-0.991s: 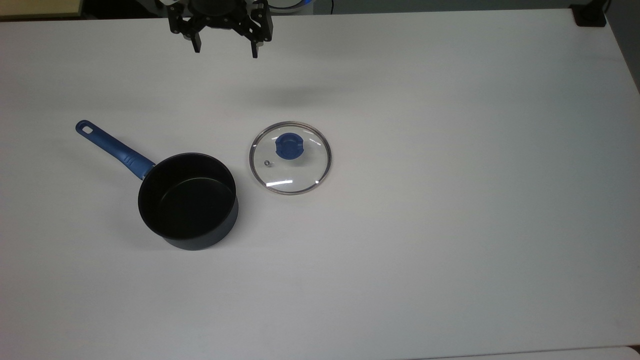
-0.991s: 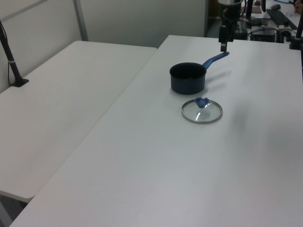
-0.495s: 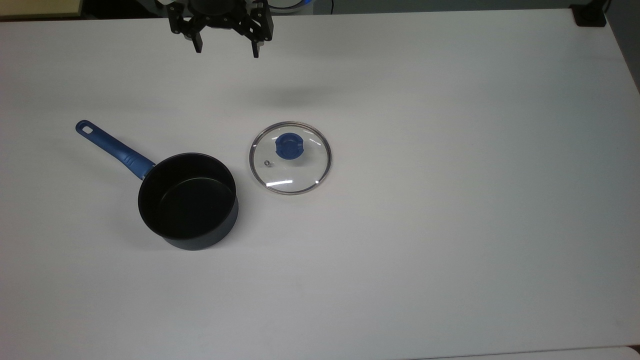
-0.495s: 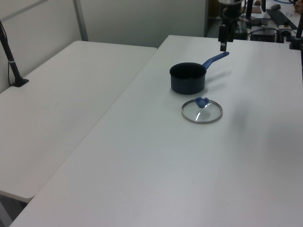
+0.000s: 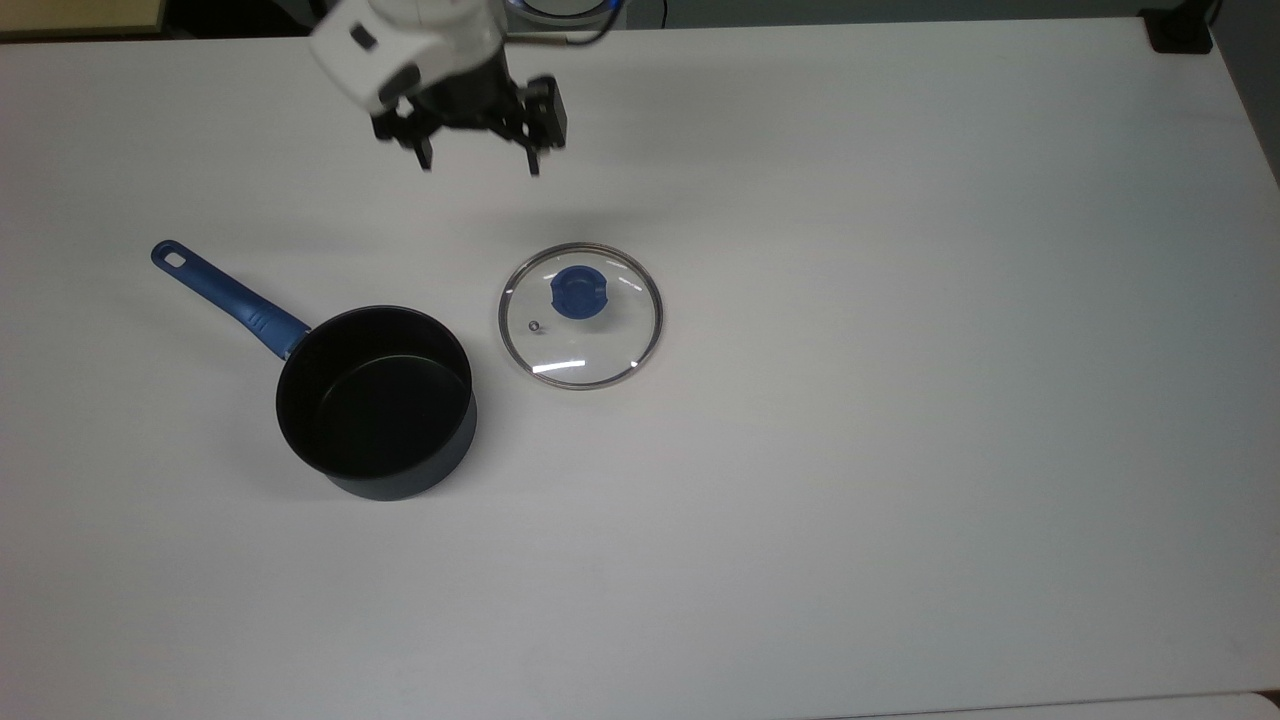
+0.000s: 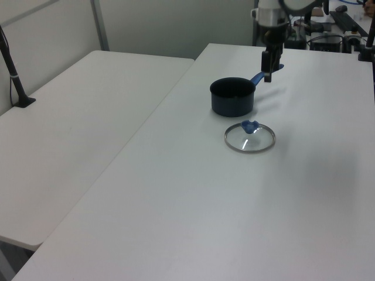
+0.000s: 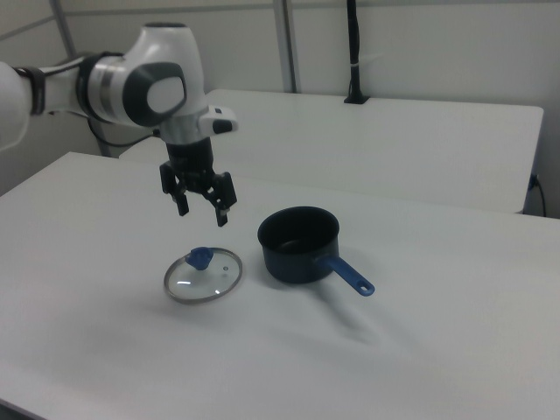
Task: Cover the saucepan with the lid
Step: 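Move the open gripper over the glass lid's blue knob and lower it, then close the gripper on the blue knob of the glass lid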
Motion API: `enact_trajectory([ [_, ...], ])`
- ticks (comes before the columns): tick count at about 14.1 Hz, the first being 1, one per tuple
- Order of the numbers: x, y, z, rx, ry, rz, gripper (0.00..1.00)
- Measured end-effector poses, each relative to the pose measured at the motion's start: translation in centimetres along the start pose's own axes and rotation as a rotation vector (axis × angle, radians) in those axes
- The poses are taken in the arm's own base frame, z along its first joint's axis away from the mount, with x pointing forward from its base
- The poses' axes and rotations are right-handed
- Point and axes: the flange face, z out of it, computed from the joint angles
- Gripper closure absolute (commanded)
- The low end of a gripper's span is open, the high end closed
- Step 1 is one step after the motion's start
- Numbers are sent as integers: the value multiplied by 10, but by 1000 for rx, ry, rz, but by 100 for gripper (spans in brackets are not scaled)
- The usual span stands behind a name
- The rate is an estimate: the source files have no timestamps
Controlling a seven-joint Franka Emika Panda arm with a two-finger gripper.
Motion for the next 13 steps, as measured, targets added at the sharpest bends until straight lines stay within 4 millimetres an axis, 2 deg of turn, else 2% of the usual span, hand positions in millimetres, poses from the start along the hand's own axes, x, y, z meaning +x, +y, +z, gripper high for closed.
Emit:
enact_trajectory([
  [2, 14, -7, 23, 3, 4, -13, 0],
  [7, 38, -41, 84, 7, -17, -67, 0],
  [13, 48, -71, 118, 8, -10, -112, 0],
])
